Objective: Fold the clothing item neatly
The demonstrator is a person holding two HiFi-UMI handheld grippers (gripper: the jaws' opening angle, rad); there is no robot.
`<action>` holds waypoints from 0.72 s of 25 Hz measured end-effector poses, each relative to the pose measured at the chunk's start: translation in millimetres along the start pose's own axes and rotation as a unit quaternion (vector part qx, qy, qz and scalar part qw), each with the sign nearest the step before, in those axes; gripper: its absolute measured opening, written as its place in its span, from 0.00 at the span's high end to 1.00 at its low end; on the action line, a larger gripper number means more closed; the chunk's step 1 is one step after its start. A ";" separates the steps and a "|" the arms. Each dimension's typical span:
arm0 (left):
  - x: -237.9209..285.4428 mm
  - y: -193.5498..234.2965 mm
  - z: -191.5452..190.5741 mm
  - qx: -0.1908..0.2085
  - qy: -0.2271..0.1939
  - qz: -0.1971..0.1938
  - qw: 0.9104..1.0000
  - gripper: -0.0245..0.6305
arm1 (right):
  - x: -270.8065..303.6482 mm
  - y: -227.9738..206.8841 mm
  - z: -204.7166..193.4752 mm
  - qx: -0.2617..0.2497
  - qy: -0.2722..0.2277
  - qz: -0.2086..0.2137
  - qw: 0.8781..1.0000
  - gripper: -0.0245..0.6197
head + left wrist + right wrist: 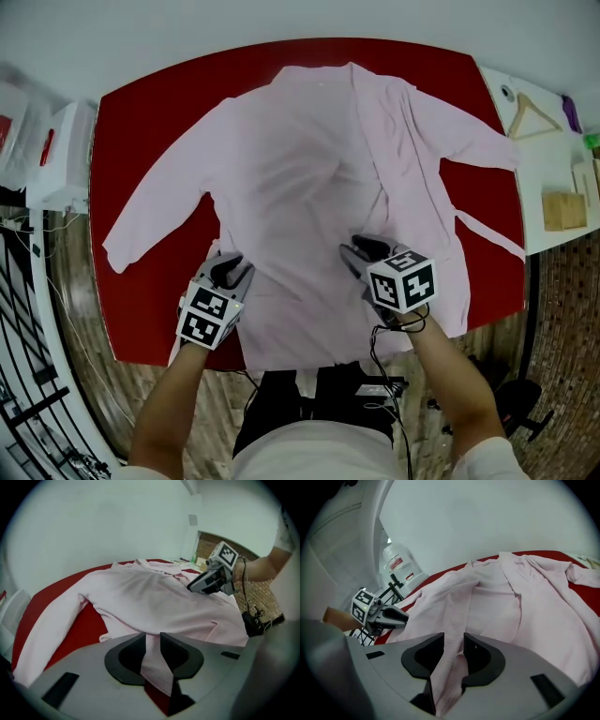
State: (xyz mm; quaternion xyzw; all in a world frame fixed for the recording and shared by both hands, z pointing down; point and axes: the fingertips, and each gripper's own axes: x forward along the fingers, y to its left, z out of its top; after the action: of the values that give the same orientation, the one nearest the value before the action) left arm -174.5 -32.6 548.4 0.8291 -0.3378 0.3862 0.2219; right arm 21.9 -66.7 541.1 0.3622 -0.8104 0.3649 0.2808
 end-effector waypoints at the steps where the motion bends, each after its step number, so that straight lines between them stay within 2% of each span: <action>1: -6.3 -0.1 1.6 0.002 -0.004 -0.001 1.000 0.82 | -1.5 2.1 -0.1 0.003 -0.001 0.001 1.000 0.76; 3: -13.8 -8.1 0.6 0.016 -0.001 -0.014 1.000 0.83 | -5.3 5.5 -4.1 0.011 -0.002 0.000 1.000 0.76; 6: -6.3 -30.4 -15.2 0.058 0.035 -0.044 0.997 0.83 | -10.2 7.8 -18.5 0.024 0.000 -0.009 1.000 0.76; 8: -3.0 -35.9 -24.3 0.073 0.047 -0.050 0.995 0.83 | -11.1 10.9 -26.0 0.032 0.001 -0.014 0.999 0.76; 13: -11.0 -29.4 -35.7 0.051 0.038 -0.062 0.996 0.89 | -16.4 19.1 -37.4 0.025 0.000 -0.026 0.999 0.76; 18: -24.1 -24.1 -51.0 0.036 0.040 -0.079 0.995 0.91 | -17.8 25.9 -49.8 0.027 -0.001 -0.037 0.999 0.76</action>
State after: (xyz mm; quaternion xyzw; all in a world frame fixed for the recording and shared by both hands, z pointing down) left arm -193.3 25.1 557.5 0.8445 -0.2480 0.4123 0.2353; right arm 21.3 -8.0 547.0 0.3996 -0.7868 0.3755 0.2834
